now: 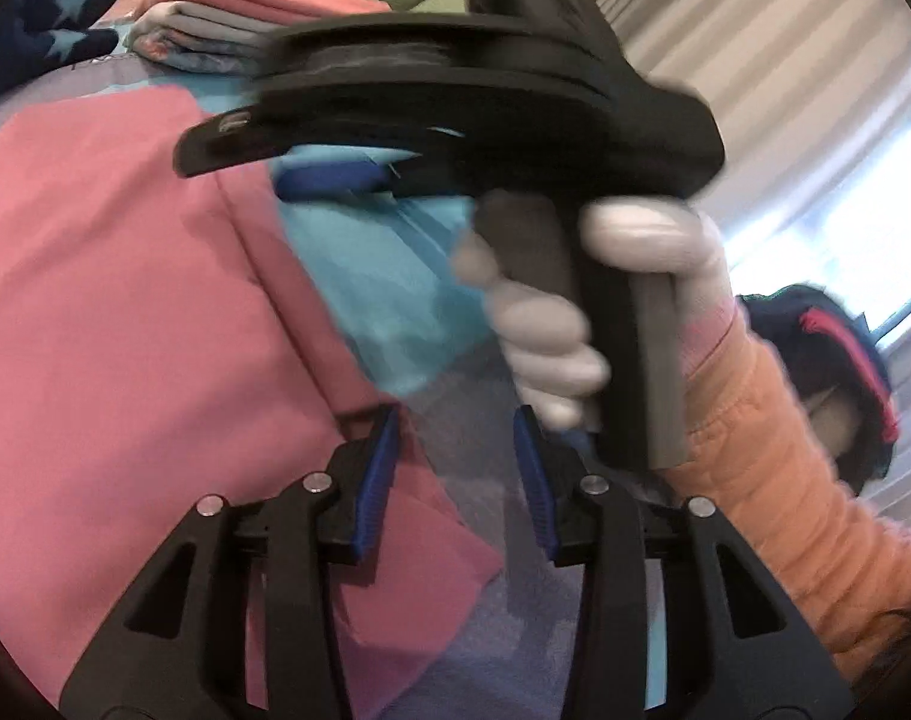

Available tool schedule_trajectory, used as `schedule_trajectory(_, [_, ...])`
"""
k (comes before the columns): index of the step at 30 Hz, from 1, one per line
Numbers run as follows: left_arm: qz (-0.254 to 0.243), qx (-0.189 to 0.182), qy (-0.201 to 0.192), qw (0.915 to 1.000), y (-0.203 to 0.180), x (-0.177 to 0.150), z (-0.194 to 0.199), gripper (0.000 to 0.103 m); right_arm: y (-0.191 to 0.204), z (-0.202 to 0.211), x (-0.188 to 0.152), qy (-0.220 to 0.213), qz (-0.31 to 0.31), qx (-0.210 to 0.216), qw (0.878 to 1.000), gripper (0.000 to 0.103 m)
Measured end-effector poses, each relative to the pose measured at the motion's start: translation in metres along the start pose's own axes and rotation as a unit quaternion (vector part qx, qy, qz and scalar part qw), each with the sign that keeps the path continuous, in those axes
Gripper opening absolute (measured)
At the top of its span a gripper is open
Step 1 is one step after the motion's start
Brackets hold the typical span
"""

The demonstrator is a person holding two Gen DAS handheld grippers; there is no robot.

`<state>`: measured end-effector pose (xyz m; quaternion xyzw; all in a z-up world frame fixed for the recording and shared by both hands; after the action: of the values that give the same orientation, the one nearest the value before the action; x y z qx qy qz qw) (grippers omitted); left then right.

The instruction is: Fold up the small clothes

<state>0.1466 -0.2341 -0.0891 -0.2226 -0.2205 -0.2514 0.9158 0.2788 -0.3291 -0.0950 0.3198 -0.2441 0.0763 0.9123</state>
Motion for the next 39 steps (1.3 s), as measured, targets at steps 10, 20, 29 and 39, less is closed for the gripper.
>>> schedule_trajectory(10, [0.057,0.057,-0.111,0.9906,0.03,-0.058,0.13,0.053,0.024,0.076,-0.022,-0.063,0.017,-0.072,0.995,0.005])
schedule_trajectory(20, [0.302,0.242,-0.224,0.8946,0.211,-0.213,0.301,0.048,0.206,0.031,-0.092,0.002,0.205,-0.016,0.979,0.022])
schedule_trajectory(29, [0.353,0.235,-0.242,0.8728,0.243,-0.29,0.324,0.047,0.373,-0.104,-0.209,0.079,0.483,-0.076,0.869,0.034])
schedule_trajectory(39, [0.351,0.203,-0.256,0.8775,0.273,-0.314,0.328,0.048,0.379,-0.172,-0.219,0.027,0.601,-0.24,0.762,0.041])
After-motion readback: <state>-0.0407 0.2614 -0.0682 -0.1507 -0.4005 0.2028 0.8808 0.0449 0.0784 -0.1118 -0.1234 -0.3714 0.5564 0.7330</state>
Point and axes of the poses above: each gripper's, at about its wrist camera, not at the fingertips, and z roughly against the way its jaws point, y to its left, x to its top, the point moved 3 cm from there along -z, roughly the way its jaws point, and after that the axes turned 14 degrees about x, right-handed, at the moved point
